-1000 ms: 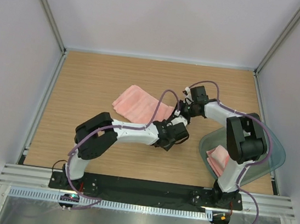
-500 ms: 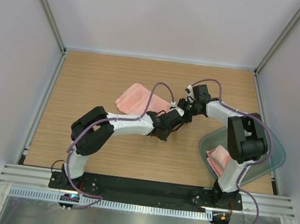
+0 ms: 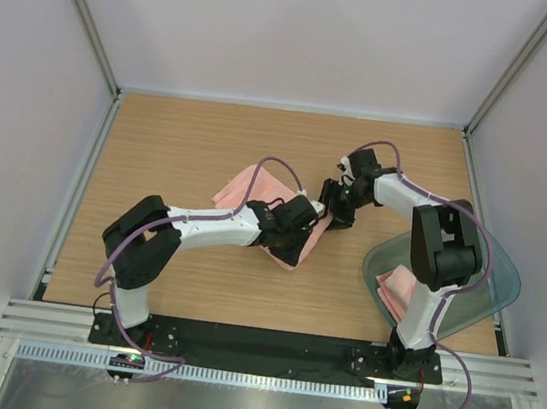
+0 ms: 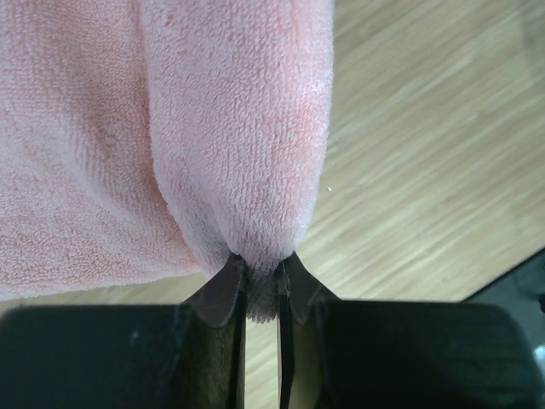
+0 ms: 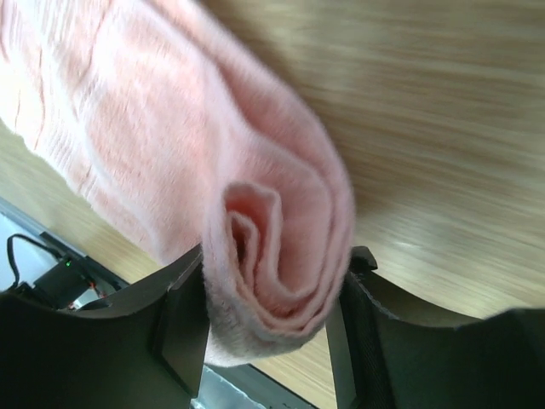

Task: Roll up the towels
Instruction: Roll the towel

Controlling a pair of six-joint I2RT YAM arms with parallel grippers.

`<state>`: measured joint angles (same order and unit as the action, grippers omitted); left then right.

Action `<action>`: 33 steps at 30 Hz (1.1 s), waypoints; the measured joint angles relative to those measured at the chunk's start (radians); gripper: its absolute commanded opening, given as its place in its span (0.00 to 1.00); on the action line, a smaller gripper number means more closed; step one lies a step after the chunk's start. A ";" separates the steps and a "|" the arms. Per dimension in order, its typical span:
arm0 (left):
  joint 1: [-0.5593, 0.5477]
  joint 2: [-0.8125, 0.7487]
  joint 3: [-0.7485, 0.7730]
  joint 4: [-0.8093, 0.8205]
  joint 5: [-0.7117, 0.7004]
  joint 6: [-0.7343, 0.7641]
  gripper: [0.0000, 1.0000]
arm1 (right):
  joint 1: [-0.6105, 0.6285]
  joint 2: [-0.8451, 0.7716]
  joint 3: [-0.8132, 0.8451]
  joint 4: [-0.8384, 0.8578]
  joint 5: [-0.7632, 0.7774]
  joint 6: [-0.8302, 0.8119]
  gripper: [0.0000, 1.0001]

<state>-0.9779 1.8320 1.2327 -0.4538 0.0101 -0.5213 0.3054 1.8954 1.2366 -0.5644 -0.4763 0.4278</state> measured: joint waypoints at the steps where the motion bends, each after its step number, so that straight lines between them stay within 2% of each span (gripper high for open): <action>1: 0.003 -0.007 -0.005 0.001 0.016 -0.005 0.00 | -0.006 0.004 0.008 -0.010 0.008 -0.005 0.56; 11: 0.063 -0.051 -0.016 0.002 0.200 -0.060 0.00 | -0.062 0.017 0.115 -0.133 0.169 -0.048 0.52; 17: 0.120 -0.068 -0.040 0.034 0.304 -0.100 0.00 | -0.073 0.023 0.170 -0.189 0.257 -0.072 0.40; 28: 0.256 -0.033 -0.077 0.124 0.580 -0.171 0.01 | -0.082 0.022 0.181 -0.241 0.302 -0.079 0.41; 33: 0.312 0.025 -0.069 0.133 0.683 -0.218 0.00 | -0.082 -0.007 0.181 -0.253 0.307 -0.077 0.47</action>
<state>-0.6662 1.8568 1.1641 -0.3210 0.6930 -0.7391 0.2230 1.8881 1.4178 -0.8173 -0.1692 0.3504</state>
